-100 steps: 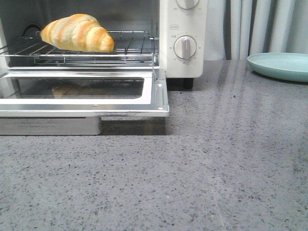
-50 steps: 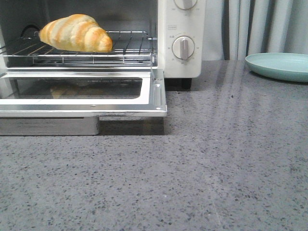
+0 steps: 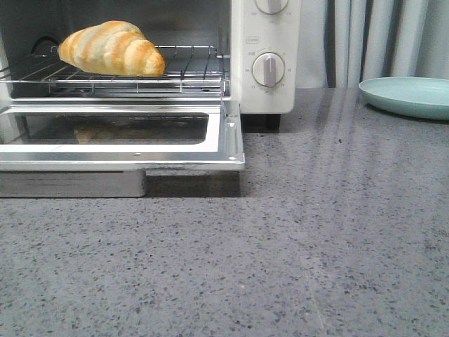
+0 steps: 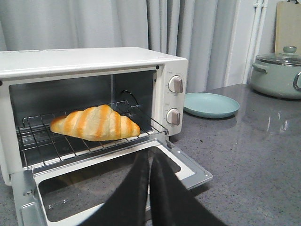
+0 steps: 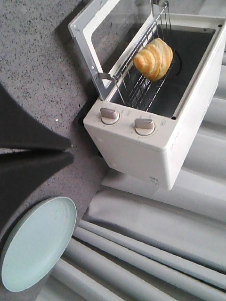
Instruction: Put bread in oven
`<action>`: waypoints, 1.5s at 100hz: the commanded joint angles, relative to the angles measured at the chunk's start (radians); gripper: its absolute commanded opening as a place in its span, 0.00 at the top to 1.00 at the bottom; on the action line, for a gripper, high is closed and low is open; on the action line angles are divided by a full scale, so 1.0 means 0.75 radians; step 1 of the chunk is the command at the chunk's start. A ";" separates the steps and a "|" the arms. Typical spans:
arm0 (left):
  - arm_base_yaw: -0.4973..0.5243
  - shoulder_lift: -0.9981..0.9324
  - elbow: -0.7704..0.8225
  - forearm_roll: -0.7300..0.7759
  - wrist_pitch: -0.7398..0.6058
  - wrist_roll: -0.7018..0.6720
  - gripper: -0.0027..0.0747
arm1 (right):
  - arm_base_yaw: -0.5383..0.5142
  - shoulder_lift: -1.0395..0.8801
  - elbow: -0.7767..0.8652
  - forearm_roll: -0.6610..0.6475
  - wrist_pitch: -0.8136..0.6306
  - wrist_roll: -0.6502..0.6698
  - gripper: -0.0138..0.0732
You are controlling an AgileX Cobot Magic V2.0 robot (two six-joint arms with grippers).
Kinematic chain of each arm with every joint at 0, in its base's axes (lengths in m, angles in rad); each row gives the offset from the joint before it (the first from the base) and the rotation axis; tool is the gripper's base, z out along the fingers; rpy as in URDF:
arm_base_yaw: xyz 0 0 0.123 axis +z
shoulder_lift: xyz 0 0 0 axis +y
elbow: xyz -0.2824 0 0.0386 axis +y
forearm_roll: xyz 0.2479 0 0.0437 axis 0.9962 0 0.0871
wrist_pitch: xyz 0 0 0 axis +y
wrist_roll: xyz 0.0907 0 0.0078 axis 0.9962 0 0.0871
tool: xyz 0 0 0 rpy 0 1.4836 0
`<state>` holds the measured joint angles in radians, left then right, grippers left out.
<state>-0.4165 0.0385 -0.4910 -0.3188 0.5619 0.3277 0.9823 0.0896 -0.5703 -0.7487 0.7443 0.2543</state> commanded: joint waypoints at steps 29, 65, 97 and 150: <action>0.002 0.024 -0.032 -0.029 -0.095 -0.013 0.99 | -0.007 0.033 -0.026 -0.058 -0.090 0.007 0.90; 0.035 0.008 0.112 0.247 -0.211 0.014 0.99 | -0.007 0.033 -0.026 -0.058 -0.090 0.007 0.90; 0.311 -0.095 0.557 0.276 -0.568 -0.311 0.99 | -0.007 0.033 -0.026 -0.057 -0.090 0.007 0.90; 0.343 -0.095 0.686 0.285 -0.334 -0.390 0.99 | -0.007 0.033 -0.026 -0.057 -0.090 0.007 0.90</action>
<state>-0.1595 -0.0043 0.0009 -0.1027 0.3211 0.0487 0.9823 0.0896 -0.5687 -0.7508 0.7426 0.2567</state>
